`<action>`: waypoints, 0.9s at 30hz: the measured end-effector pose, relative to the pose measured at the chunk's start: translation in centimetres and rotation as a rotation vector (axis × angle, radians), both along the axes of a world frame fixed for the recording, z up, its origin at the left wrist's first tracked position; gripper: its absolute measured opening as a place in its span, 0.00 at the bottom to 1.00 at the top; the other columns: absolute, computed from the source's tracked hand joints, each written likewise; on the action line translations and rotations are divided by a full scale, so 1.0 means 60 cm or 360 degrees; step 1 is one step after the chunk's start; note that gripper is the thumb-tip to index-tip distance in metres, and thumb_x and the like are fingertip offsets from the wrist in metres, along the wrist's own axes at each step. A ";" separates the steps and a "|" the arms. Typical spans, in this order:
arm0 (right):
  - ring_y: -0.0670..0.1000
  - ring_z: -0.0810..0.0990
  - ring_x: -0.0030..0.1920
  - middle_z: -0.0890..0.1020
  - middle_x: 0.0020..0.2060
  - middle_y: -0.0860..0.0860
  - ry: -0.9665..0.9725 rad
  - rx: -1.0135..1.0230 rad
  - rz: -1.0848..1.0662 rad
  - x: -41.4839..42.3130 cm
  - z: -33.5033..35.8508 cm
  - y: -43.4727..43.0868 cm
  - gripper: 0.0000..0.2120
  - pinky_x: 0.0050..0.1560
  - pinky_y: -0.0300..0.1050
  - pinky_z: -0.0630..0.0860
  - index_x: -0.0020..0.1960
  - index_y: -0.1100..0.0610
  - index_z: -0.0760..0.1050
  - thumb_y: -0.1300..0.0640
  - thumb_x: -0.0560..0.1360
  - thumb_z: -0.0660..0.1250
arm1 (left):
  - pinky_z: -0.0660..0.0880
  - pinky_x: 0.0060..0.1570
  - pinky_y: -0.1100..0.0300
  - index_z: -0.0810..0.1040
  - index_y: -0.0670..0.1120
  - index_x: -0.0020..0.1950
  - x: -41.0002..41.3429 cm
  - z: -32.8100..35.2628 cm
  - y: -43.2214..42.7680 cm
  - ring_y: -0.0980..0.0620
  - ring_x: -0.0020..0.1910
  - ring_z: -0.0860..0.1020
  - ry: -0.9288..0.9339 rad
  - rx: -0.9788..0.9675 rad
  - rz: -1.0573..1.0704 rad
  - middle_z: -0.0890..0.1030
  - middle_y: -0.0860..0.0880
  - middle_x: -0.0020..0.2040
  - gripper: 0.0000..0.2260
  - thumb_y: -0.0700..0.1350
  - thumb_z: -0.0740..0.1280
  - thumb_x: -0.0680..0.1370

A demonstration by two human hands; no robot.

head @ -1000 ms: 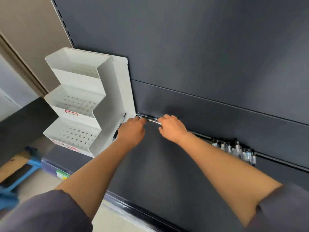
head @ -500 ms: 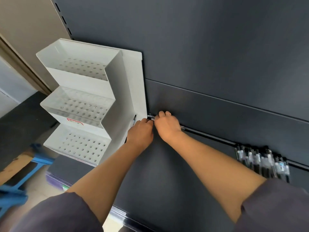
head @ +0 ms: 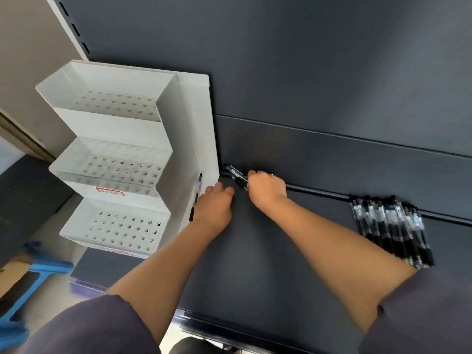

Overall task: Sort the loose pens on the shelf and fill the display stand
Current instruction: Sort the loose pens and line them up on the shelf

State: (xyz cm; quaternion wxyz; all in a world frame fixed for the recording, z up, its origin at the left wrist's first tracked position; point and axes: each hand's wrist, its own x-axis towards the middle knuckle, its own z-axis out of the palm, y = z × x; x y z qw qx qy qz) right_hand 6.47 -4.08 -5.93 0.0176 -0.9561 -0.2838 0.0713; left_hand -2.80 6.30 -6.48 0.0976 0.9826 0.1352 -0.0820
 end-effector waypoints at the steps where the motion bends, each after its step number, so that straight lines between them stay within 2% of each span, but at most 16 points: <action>1: 0.60 0.78 0.55 0.79 0.54 0.56 0.0016 0.0007 -0.0039 0.001 0.002 -0.010 0.10 0.41 0.47 0.68 0.57 0.59 0.72 0.59 0.77 0.62 | 0.71 0.49 0.51 0.69 0.45 0.65 0.002 0.001 -0.006 0.42 0.59 0.69 -0.0022 -0.0018 -0.0027 0.70 0.44 0.61 0.17 0.38 0.58 0.76; 5: 0.59 0.78 0.56 0.79 0.55 0.54 0.0048 -0.0060 -0.0156 0.005 0.011 -0.049 0.10 0.41 0.46 0.67 0.57 0.56 0.74 0.58 0.76 0.63 | 0.69 0.57 0.52 0.63 0.48 0.72 0.017 0.005 -0.028 0.43 0.64 0.67 -0.0142 -0.0027 -0.0179 0.67 0.45 0.68 0.23 0.39 0.59 0.76; 8: 0.59 0.78 0.56 0.79 0.55 0.54 0.0101 -0.0113 -0.0207 0.002 0.011 -0.076 0.10 0.42 0.46 0.68 0.56 0.56 0.76 0.58 0.76 0.62 | 0.67 0.62 0.49 0.59 0.49 0.74 0.028 0.000 -0.048 0.41 0.69 0.63 -0.0044 -0.0021 -0.0275 0.61 0.46 0.73 0.26 0.40 0.59 0.77; 10: 0.60 0.78 0.54 0.79 0.54 0.55 0.0154 -0.0087 -0.0244 0.001 0.011 -0.086 0.09 0.42 0.46 0.69 0.55 0.56 0.76 0.57 0.77 0.62 | 0.69 0.61 0.48 0.62 0.48 0.72 0.032 -0.006 -0.058 0.42 0.67 0.64 0.0036 -0.0026 -0.0290 0.62 0.46 0.72 0.23 0.39 0.58 0.77; 14: 0.60 0.79 0.53 0.79 0.53 0.55 0.0322 0.0032 -0.0335 -0.001 0.014 -0.094 0.09 0.43 0.45 0.71 0.54 0.56 0.76 0.53 0.77 0.63 | 0.71 0.59 0.47 0.68 0.44 0.68 0.032 -0.011 -0.065 0.43 0.65 0.65 0.0036 -0.0229 -0.0311 0.66 0.46 0.67 0.21 0.34 0.57 0.76; 17: 0.59 0.79 0.53 0.80 0.52 0.54 0.0355 0.0032 -0.0318 -0.005 0.017 -0.089 0.10 0.42 0.45 0.71 0.54 0.54 0.75 0.50 0.76 0.63 | 0.71 0.59 0.49 0.69 0.48 0.68 0.024 -0.012 -0.061 0.44 0.65 0.67 -0.0077 -0.0267 -0.0361 0.66 0.49 0.69 0.21 0.34 0.56 0.76; 20: 0.57 0.79 0.51 0.79 0.50 0.53 0.0354 0.0012 -0.0282 -0.008 0.020 -0.079 0.10 0.40 0.44 0.70 0.53 0.54 0.76 0.50 0.77 0.62 | 0.65 0.63 0.51 0.67 0.50 0.69 0.016 -0.012 -0.036 0.44 0.67 0.65 -0.0292 -0.0001 -0.0216 0.65 0.48 0.70 0.22 0.38 0.58 0.76; 22: 0.57 0.79 0.49 0.79 0.49 0.52 0.0344 0.0016 -0.0275 -0.011 0.020 -0.072 0.09 0.38 0.44 0.68 0.51 0.54 0.75 0.50 0.77 0.61 | 0.57 0.69 0.46 0.67 0.49 0.69 0.010 -0.012 -0.016 0.41 0.72 0.57 -0.0239 0.0121 0.0008 0.61 0.44 0.72 0.22 0.38 0.59 0.75; 24: 0.56 0.78 0.49 0.79 0.49 0.52 0.0335 0.0020 -0.0261 -0.015 0.019 -0.066 0.08 0.37 0.44 0.68 0.51 0.54 0.75 0.51 0.78 0.60 | 0.51 0.71 0.44 0.65 0.48 0.69 0.003 -0.010 -0.002 0.38 0.74 0.51 -0.0091 0.0003 0.0284 0.54 0.41 0.74 0.21 0.38 0.59 0.76; 27: 0.57 0.79 0.51 0.80 0.51 0.52 0.0321 0.0027 -0.0252 -0.020 0.017 -0.058 0.09 0.39 0.44 0.69 0.52 0.54 0.75 0.52 0.78 0.59 | 0.55 0.71 0.48 0.66 0.46 0.69 -0.008 -0.012 0.004 0.39 0.73 0.53 -0.0055 -0.0237 0.0483 0.53 0.40 0.74 0.21 0.37 0.58 0.75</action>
